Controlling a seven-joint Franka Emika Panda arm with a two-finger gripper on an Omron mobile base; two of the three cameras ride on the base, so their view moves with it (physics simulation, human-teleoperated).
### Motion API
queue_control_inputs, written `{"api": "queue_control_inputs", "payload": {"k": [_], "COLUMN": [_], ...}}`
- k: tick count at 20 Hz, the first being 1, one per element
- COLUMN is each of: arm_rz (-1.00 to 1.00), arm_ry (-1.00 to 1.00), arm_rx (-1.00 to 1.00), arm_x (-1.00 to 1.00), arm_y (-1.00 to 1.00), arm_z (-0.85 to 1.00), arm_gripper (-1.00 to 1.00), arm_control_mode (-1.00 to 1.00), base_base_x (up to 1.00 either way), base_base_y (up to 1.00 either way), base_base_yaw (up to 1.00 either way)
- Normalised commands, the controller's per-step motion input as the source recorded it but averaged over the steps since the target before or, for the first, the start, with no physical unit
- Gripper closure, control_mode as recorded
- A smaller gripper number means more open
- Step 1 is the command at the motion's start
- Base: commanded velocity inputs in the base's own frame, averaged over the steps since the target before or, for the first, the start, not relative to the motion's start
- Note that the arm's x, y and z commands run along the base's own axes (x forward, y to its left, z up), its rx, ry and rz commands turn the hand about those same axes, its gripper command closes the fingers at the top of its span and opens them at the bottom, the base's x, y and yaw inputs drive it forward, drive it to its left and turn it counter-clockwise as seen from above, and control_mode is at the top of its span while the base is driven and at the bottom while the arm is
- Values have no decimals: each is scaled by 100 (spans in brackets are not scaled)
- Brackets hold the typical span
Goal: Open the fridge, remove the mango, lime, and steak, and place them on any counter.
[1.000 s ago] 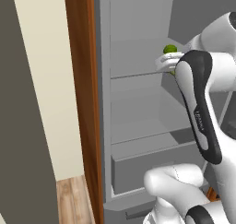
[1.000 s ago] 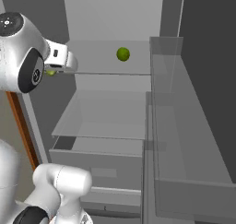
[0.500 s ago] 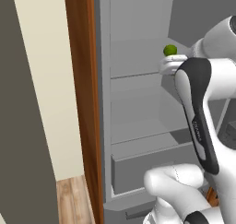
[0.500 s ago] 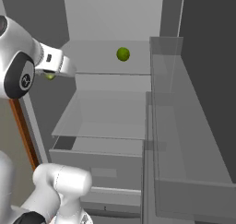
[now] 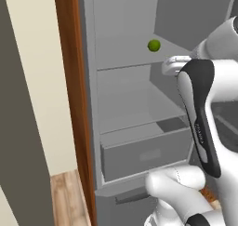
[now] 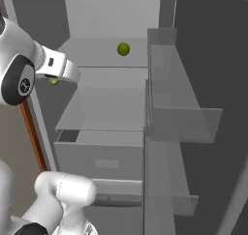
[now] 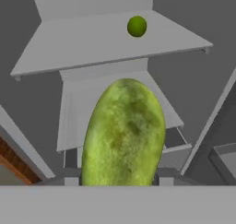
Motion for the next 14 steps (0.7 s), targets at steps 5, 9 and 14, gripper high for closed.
{"api": "queue_control_inputs", "payload": {"k": [5,9,14], "arm_rz": [0,0,0], "arm_ry": [0,0,0], "arm_rx": [0,0,0], "arm_x": [0,0,0], "arm_y": [0,0,0], "arm_z": [0,0,0], "arm_gripper": [100,100,100], "arm_control_mode": [100,100,100], "base_base_x": [-96,-100,-100], "base_base_y": [-19,-3,0], "base_base_yaw": [-33,-42,-45]}}
